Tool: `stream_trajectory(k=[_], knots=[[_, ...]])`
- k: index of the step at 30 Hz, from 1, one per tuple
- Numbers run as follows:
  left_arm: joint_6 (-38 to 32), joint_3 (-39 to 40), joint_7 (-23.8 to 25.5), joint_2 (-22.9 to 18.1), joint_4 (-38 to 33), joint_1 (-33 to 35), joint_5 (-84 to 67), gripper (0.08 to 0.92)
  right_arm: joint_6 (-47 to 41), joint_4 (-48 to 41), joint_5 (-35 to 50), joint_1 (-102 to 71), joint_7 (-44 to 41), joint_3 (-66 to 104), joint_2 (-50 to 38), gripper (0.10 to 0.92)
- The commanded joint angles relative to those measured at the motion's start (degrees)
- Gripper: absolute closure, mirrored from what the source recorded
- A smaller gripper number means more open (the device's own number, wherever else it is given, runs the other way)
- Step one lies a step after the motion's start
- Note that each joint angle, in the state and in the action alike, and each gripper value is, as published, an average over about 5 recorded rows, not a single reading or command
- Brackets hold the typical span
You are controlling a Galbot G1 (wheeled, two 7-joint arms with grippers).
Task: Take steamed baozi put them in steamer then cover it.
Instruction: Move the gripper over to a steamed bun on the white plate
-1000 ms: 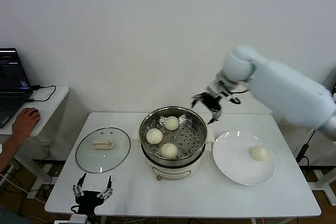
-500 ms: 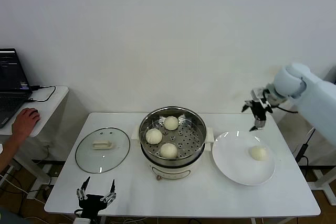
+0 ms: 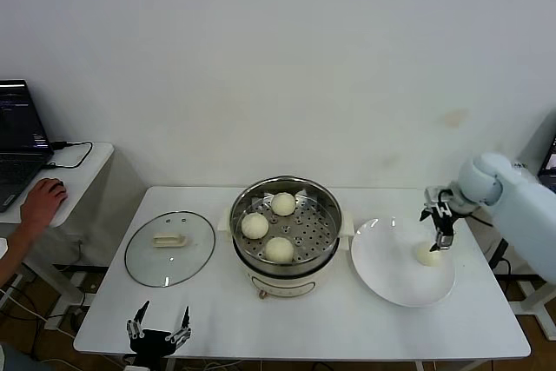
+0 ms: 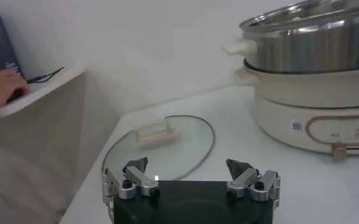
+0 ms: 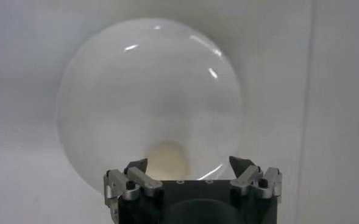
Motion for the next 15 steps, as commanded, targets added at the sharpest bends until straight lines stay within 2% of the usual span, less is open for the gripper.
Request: stream_trajectory(k=[1, 15], knots=[[0.1, 0.0, 0.0, -0.1, 0.7, -0.2, 0.2, 0.177, 1.0, -5.6, -3.4, -5.9, 1.5, 4.4, 3.1, 0.203], [0.0, -0.6, 0.0, 0.2, 2.4, -0.5, 0.3, 0.177, 8.1, -13.4, -6.3, -5.8, 2.7, 6.1, 6.2, 0.203]])
